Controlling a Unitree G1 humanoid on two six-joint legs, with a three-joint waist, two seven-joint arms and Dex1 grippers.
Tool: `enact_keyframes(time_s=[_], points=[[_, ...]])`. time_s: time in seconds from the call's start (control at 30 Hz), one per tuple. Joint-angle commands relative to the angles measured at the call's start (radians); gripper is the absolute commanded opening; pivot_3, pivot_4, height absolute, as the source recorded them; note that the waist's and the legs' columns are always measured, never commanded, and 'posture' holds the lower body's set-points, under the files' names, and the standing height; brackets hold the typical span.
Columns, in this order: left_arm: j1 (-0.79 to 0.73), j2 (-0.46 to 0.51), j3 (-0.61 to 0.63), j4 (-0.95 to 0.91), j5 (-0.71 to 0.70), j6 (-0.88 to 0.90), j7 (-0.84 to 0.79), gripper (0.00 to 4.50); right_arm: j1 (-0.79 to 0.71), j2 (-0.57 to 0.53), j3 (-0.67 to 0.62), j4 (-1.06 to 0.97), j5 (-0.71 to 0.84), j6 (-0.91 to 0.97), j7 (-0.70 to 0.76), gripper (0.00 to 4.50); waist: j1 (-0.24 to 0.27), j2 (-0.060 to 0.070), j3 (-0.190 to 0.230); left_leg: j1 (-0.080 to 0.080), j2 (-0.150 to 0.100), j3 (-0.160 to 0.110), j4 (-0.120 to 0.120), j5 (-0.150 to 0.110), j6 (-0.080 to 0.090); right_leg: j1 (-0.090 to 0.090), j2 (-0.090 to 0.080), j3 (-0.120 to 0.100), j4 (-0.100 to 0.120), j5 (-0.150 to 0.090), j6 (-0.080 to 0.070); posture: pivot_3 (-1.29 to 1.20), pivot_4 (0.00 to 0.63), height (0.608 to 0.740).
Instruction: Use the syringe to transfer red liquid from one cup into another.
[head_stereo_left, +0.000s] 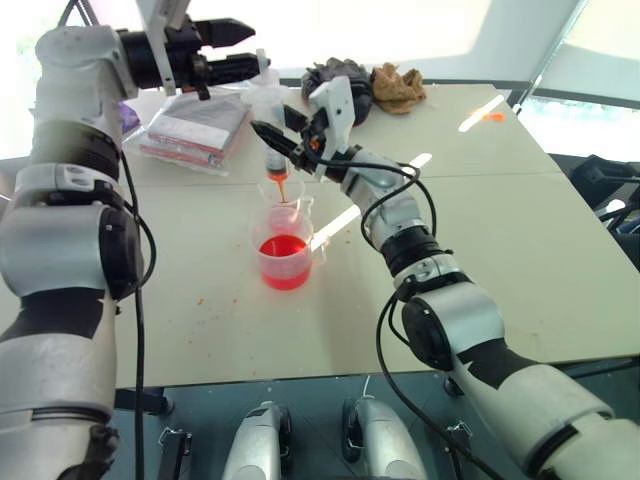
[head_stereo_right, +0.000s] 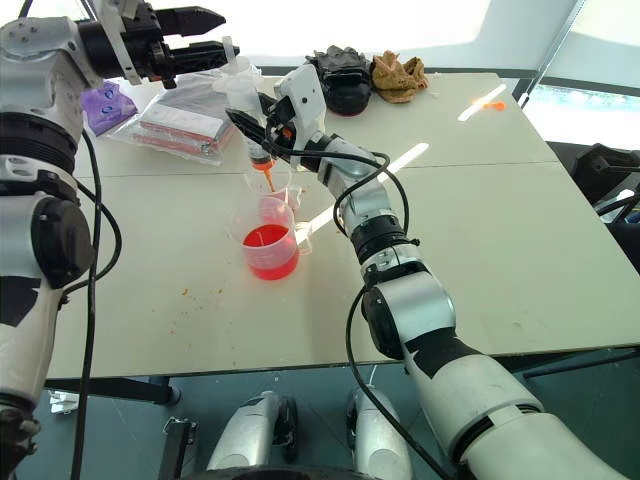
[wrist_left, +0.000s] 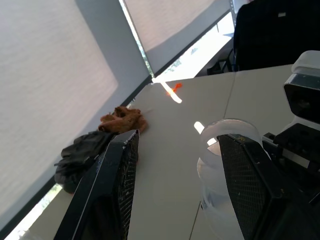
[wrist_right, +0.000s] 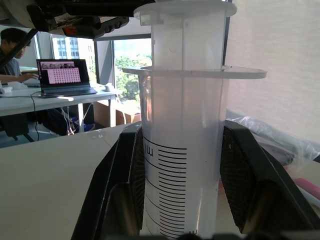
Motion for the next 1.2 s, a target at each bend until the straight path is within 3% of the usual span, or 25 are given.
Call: enact_keyframes(time_s=[0.03, 0.67, 0.93, 1.2], points=[[0.010, -0.005, -0.016, -0.005, 0.018, -0.010, -0.041, 2.58, -0.048, 0.013, -0.019, -0.031, 0.012, -0.040, -0.013, 1.56, 0.000, 0.000, 0.000, 0.000, 0.000, 0.000, 0.000, 0.000, 0.000, 0.000, 0.000, 0.000, 0.000, 0.000, 0.000, 0.00, 0.150, 0.740], [0.104, -0.019, -0.047, -0.032, 0.063, -0.047, -0.065, 2.58, -0.063, -0.001, -0.044, -0.092, 0.039, -0.009, -0.014, 1.56, 0.000, 0.000, 0.000, 0.000, 0.000, 0.000, 0.000, 0.000, 0.000, 0.000, 0.000, 0.000, 0.000, 0.000, 0.000, 0.00, 0.150, 0.740], [0.080, 0.045, 0.093, -0.079, -0.074, 0.141, -0.045, 2.58, -0.023, -0.017, -0.053, -0.247, 0.085, 0.100, 0.001, 1.56, -0.008, 0.000, 0.001, -0.001, 0.000, -0.001, 0.000, 0.000, 0.000, -0.001, 0.000, 0.000, 0.001, 0.000, 0.000, 0.00, 0.150, 0.740], [0.323, 0.160, 0.205, -0.422, -0.215, 0.374, 0.005, 2.58, -0.007, -0.047, -0.081, -0.376, 0.134, 0.188, -0.045, 1.56, -0.023, 0.000, 0.001, 0.000, 0.001, -0.002, 0.000, 0.000, 0.000, 0.000, 0.000, 0.000, 0.001, 0.000, 0.000, 0.00, 0.150, 0.740]])
